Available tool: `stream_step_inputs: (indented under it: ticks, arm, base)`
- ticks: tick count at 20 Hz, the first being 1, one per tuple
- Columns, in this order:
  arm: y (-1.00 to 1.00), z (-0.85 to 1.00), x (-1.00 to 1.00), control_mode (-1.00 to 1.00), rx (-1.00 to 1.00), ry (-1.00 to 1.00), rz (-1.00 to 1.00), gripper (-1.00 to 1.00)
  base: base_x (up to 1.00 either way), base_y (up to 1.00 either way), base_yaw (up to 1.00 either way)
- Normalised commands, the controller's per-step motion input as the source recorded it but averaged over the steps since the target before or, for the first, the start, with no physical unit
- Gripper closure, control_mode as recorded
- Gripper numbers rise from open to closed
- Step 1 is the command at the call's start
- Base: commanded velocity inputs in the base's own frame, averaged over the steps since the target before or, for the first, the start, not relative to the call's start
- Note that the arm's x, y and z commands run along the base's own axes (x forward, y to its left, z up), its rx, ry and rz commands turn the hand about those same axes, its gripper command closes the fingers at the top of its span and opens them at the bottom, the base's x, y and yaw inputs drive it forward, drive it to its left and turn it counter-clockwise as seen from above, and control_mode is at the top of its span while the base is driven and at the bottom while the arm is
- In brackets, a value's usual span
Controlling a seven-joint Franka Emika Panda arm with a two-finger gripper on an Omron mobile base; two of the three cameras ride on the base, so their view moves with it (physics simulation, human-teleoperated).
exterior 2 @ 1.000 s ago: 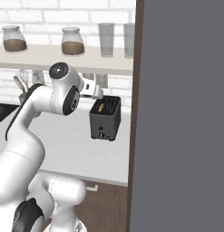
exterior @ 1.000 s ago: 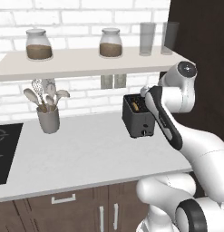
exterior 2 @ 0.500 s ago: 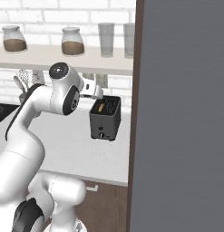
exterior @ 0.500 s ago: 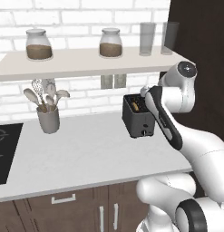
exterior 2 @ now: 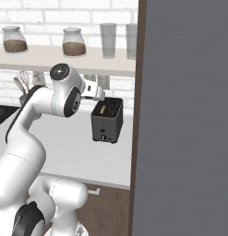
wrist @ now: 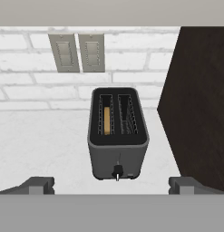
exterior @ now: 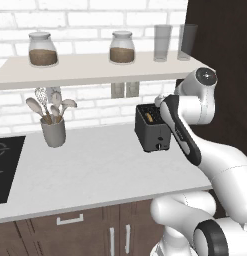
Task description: Start the toaster. Once the lever pops up, take the bread to the plate on the dining counter.
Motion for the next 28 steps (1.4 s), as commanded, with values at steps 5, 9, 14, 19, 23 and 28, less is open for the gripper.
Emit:
stream_step_inputs:
  ticks: [5,9,14,19,23,28]
  arm:
    - [0.00,0.00,0.00,-1.00,0.00,0.00,0.00,-1.00]
    - [0.00,0.00,0.00,-1.00,0.00,0.00,0.00,-1.00]
    - [0.00,0.00,0.00,-1.00,0.00,0.00,0.00,-1.00]
    - [0.00,0.00,0.00,-1.00,0.00,0.00,0.00,-1.00]
    - [0.00,0.00,0.00,-1.00,0.00,0.00,0.00,-1.00]
    - [0.00,0.00,0.00,-1.00,0.00,0.00,0.00,-1.00]
  base:
    - [0.00,0.00,0.00]
    - [0.00,0.00,0.00]
    - [0.00,0.00,0.00]
    - [0.00,0.00,0.00]
    - [0.00,0.00,0.00]
    - [0.00,0.00,0.00]
